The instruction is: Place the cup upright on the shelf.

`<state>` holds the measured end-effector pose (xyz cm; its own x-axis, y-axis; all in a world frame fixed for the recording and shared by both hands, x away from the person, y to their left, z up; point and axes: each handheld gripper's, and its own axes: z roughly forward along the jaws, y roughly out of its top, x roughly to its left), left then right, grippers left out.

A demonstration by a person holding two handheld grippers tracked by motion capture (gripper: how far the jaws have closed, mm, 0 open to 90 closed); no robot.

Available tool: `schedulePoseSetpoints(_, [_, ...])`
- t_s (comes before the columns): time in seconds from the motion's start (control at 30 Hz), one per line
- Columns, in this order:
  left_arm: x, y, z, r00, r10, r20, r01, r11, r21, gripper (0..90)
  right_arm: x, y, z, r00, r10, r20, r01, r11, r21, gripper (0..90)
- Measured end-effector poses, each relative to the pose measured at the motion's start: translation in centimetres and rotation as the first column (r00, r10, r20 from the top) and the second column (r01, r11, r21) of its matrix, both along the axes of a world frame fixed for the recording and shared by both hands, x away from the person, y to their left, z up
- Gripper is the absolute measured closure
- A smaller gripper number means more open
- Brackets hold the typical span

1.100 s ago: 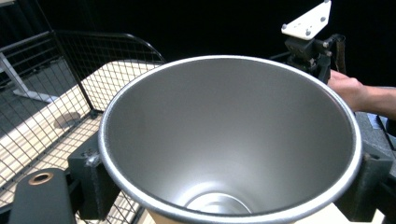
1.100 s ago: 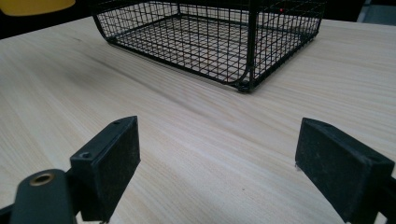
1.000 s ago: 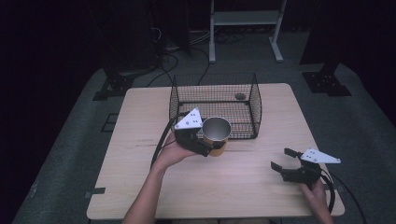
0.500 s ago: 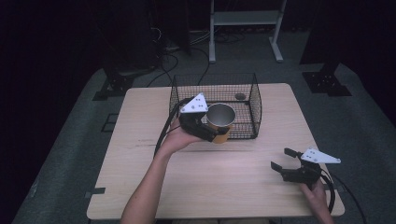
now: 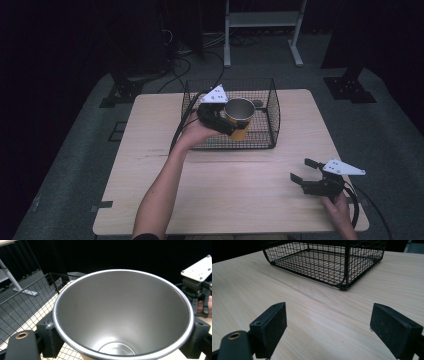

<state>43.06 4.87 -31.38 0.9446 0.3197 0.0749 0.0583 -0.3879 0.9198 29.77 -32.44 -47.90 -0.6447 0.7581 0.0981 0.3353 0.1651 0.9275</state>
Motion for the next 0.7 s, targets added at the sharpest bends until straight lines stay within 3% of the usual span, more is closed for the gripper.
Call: schedulePoseSetpoints(0.7, [4.6,-1.0,0.0,0.999,0.029,-0.033,-0.029,0.9996,0.006,13.2,0.0,0.0,0.0,1.0,0.001,0.002,-0.001,1.0,0.003,12.9])
